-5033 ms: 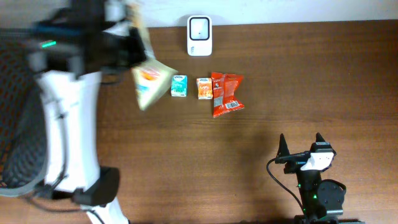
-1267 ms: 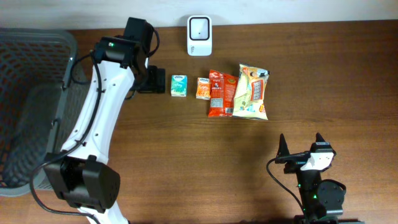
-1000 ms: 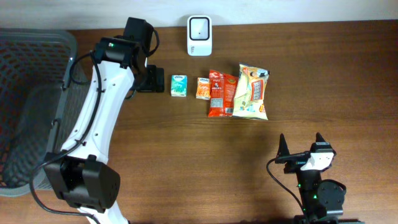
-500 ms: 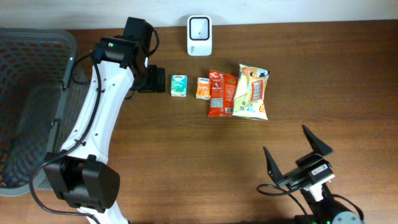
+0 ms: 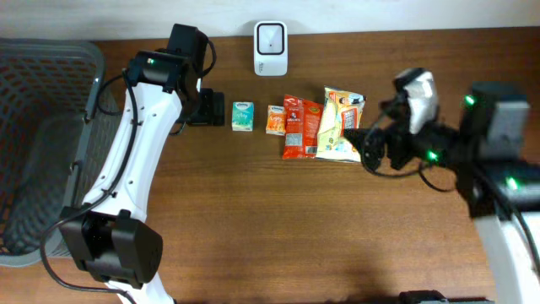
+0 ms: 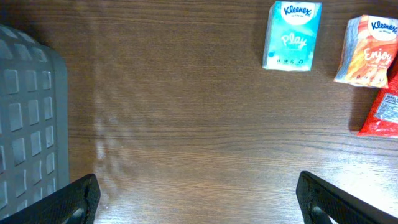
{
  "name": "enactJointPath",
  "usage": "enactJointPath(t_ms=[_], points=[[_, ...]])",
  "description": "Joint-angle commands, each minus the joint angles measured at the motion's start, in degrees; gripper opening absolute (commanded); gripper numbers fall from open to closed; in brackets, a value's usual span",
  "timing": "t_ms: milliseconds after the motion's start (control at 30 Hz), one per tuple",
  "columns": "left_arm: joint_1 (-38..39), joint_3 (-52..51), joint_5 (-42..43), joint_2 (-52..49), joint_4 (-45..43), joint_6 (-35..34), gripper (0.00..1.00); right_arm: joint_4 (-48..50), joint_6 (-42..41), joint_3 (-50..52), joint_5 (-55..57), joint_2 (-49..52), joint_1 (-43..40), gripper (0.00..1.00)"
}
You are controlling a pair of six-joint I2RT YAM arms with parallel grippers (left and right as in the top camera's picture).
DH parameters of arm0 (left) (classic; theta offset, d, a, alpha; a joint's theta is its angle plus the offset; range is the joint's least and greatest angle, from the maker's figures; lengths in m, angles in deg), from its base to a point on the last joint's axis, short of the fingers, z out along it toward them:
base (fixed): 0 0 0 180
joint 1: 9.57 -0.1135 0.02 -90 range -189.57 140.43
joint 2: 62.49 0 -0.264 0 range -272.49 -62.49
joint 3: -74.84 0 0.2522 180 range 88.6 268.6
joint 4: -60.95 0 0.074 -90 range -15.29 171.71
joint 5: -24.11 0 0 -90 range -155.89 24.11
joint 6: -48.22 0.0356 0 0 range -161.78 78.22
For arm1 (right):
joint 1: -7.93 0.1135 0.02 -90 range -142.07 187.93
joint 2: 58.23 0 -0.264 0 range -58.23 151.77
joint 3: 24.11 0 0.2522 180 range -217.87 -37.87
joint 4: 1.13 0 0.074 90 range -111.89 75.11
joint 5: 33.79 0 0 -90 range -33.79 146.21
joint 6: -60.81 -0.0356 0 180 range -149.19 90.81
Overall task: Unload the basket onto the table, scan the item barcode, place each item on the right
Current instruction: 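Reach the right gripper to the wet-wipes pack and grasp it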
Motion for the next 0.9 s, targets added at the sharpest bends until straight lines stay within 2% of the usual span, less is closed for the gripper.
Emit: enactJointPath(t_ms=[0,100,167,200,267,333,467,667,733,867], points=[[-0.37,-0.13,0.15,-0.11,-0.04,-0.74,0.99,1.29,-3.06,-1.22,-9.49,9.01,0.35,0.98],[-0.37,-0.13,0.17,-0.11,-0.04,-0.74,0.99,-3.76,-13.68,-3.58,22.45,16.76,6.01,0.98],[-0.35,-0.13,0.15,-0.11,-0.07,-0.74,0.99,-6.67,-19.02,-6.36,35.19,19.43,9.27,0.98],[-0.37,-0.13,0.15,-0.11,-0.07,-0.74,0.99,-6.67,-19.21,-7.41,36.96,20.28,10.86,0.98],[-0.35,-0.13,0.15,-0.11,-0.07,-0.74,0.99,-5.51,-19.19,-7.5,32.17,20.33,13.14,0.98],[-0.35,-0.13,0.15,-0.11,-0.07,-0.74,0.99,-4.96,-18.88,-7.21,32.68,20.61,13.86,0.98],[-0.37,-0.13,0.15,-0.11,-0.07,-0.74,0.99,-6.62,-17.86,-5.05,41.81,24.9,18.32,0.98],[-0.35,-0.13,0.15,-0.11,-0.07,-0.74,0.99,-5.49,-17.92,-4.81,63.17,37.05,28.24,0.98],[-0.35,-0.13,0.15,-0.11,-0.04,-0.74,0.99,-5.49,-21.07,-4.81,68.78,41.16,29.33,0.99],[-0.52,-0.13,0.15,-0.11,-0.07,-0.74,0.99,-4.79,-21.31,-4.81,69.92,45.44,28.65,0.98]])
